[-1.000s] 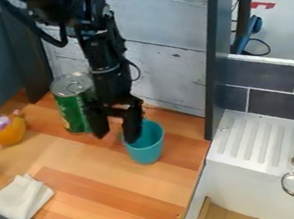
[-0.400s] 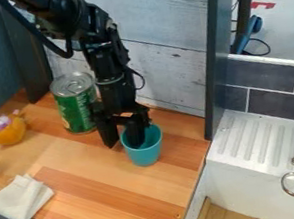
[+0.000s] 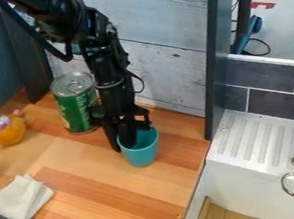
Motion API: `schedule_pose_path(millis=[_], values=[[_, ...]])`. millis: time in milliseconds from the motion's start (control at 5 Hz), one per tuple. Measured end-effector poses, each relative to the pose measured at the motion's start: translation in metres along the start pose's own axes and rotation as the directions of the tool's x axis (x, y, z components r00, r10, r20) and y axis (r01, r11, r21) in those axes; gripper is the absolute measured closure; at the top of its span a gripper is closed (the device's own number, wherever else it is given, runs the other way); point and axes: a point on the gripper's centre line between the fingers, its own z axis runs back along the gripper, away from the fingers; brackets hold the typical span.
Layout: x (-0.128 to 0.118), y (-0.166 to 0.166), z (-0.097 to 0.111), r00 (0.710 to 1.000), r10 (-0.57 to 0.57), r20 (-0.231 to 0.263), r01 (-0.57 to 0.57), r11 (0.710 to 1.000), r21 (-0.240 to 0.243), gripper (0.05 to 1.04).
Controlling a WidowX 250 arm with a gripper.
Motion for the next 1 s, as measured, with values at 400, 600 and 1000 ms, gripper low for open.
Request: schedule_pose_path(millis=[400,600,1000], values=[[0.001,-0.003,0.009,1.000,-0.024,-0.019,0.024,1.000,-0.011,0.975],[-0.009,-0.018,0.058,0.995,-0.038,0.089,0.039,0.999,-0.002,0.975],[-0.067,-0.043,0.041,0.990,-0.102,-0.098,0.098,0.994,-0.047,0.975]])
